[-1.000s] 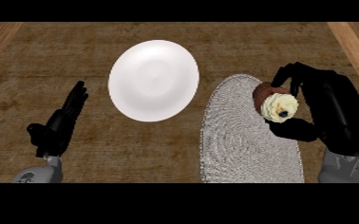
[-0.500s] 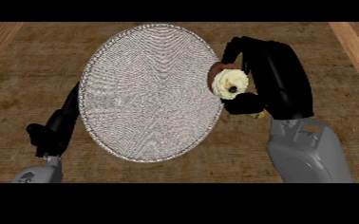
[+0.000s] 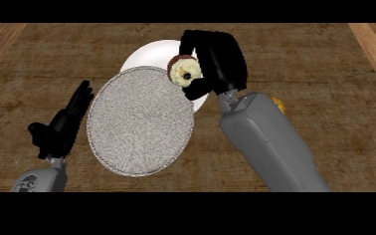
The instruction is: Pick the cupcake from the placemat and place it in the plate
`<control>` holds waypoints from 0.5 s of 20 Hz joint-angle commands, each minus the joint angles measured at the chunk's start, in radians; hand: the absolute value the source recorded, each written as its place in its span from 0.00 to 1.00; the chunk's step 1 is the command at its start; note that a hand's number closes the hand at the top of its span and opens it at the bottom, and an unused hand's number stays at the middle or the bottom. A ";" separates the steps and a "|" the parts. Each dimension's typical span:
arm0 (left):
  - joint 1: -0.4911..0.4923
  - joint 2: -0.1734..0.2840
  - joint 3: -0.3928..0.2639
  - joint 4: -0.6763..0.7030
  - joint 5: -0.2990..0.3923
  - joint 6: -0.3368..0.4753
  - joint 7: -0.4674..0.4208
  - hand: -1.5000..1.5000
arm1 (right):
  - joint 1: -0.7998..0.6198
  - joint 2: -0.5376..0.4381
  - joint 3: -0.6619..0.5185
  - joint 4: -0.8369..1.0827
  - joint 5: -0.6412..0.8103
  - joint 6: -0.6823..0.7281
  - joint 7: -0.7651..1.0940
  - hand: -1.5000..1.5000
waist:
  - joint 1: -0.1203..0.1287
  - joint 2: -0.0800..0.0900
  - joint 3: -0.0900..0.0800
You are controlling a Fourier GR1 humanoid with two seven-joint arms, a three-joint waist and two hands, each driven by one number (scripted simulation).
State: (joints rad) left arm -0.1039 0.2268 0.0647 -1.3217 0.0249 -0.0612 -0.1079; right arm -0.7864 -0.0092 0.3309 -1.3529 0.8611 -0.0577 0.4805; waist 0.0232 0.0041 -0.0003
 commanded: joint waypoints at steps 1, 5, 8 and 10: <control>-0.022 -0.036 -0.020 0.017 -0.024 0.024 -0.006 0.50 | -0.073 0.009 0.105 0.206 -0.075 -0.175 0.009 1.00 | 0.004 0.001 0.000; 0.076 -0.020 -0.020 -0.014 -0.025 -0.011 -0.073 0.50 | -0.190 0.009 0.111 0.410 -0.164 -0.259 -0.028 1.00 | 0.020 0.003 0.000; 0.021 -0.008 -0.020 -0.017 -0.009 -0.032 -0.010 0.50 | -0.155 0.009 0.165 0.346 -0.266 -0.454 0.074 1.00 | 0.036 0.004 0.001; -0.043 -0.018 -0.013 0.023 -0.010 -0.018 0.017 0.50 | -0.276 0.009 0.151 0.450 -0.340 -0.452 0.115 0.00 | 0.035 0.008 0.000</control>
State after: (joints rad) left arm -0.1008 0.2111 0.0486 -1.3162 0.0092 -0.0747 -0.1233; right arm -0.9734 -0.0008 0.4751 -0.9961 0.6287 -0.4162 0.5410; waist 0.0509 0.0092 -0.0003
